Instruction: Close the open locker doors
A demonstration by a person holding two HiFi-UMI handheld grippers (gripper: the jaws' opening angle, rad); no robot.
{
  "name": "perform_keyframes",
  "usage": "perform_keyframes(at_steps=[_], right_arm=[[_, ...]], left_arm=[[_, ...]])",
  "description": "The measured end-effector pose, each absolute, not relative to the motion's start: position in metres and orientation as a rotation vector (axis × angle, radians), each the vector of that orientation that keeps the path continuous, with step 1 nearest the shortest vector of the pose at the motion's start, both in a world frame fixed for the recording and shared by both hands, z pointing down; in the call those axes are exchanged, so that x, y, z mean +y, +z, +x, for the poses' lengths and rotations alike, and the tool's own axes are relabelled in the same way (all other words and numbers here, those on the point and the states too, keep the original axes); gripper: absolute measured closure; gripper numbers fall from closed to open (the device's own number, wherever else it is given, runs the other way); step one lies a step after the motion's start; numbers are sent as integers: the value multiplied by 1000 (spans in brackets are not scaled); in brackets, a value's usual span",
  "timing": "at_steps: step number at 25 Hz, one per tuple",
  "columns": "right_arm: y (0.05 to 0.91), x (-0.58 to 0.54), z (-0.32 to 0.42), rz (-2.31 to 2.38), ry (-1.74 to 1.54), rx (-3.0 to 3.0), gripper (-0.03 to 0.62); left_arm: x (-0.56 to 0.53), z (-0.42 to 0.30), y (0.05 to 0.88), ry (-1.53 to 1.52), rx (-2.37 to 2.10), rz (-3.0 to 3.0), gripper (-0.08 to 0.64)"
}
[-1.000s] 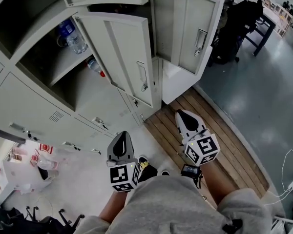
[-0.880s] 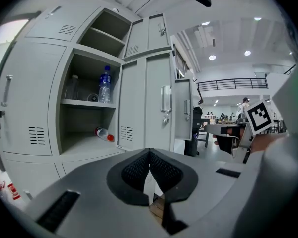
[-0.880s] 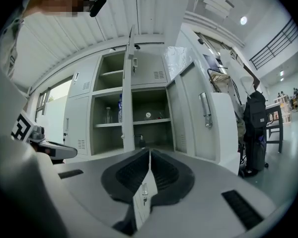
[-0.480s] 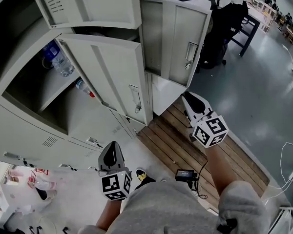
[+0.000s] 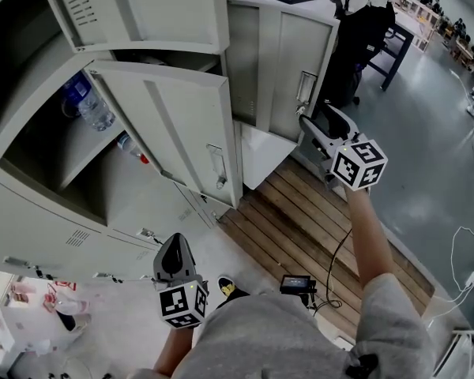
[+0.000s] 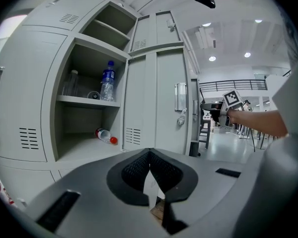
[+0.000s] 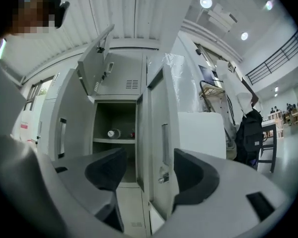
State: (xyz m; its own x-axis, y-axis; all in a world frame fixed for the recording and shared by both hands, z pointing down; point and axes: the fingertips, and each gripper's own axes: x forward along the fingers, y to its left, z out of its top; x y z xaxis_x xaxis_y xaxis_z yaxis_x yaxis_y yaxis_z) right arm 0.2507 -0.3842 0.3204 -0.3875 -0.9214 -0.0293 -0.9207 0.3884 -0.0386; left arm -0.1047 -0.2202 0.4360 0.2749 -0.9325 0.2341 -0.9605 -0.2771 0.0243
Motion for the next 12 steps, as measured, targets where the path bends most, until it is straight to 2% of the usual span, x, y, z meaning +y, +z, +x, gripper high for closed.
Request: perform_keyframes(at_steps=[3, 5, 6, 12], right_arm=[[320, -398, 264, -1682, -47, 2557, 298], [317, -406, 277, -1678, -50, 2513, 390], [315, -409, 283, -1677, -61, 2486, 415], [315, -425, 295, -1635, -96, 2510, 417]], left_arm=[[-218, -108, 437, 261, -1790, 2369, 554], [-217, -109, 436, 261, -1793, 2365, 554], [-217, -109, 436, 262, -1795, 2364, 554], [-214, -114, 439, 273, -1807, 2346, 554]])
